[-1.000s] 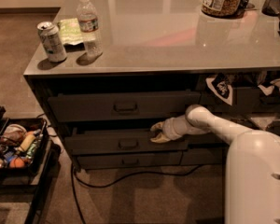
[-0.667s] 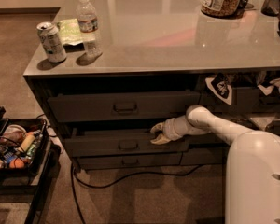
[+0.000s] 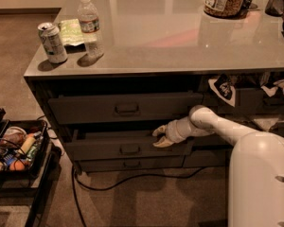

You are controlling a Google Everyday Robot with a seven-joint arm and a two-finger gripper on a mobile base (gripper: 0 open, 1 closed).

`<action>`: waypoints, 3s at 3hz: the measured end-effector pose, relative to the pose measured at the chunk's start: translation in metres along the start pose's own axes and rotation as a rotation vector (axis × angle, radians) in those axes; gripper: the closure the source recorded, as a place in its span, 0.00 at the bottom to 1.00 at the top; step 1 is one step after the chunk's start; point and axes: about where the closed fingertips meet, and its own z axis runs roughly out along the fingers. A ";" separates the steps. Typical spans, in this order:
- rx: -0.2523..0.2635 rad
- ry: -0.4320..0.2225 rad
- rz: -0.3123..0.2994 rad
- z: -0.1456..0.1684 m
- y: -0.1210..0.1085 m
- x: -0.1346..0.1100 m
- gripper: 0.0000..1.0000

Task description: Open middle drawer

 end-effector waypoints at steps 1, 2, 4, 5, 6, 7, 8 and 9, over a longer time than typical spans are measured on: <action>-0.017 -0.022 0.026 -0.005 0.013 -0.004 1.00; -0.018 -0.051 0.052 -0.013 0.033 -0.013 1.00; -0.048 -0.081 0.101 -0.029 0.065 -0.027 1.00; -0.088 -0.114 0.162 -0.048 0.105 -0.042 1.00; -0.117 -0.136 0.190 -0.058 0.127 -0.052 1.00; -0.119 -0.136 0.190 -0.058 0.129 -0.052 0.82; -0.097 -0.132 0.159 -0.059 0.120 -0.055 0.58; -0.036 -0.099 0.079 -0.073 0.094 -0.065 0.35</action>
Offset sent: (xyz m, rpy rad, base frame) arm -0.1391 -0.0049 0.0495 0.2008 0.1292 -0.0701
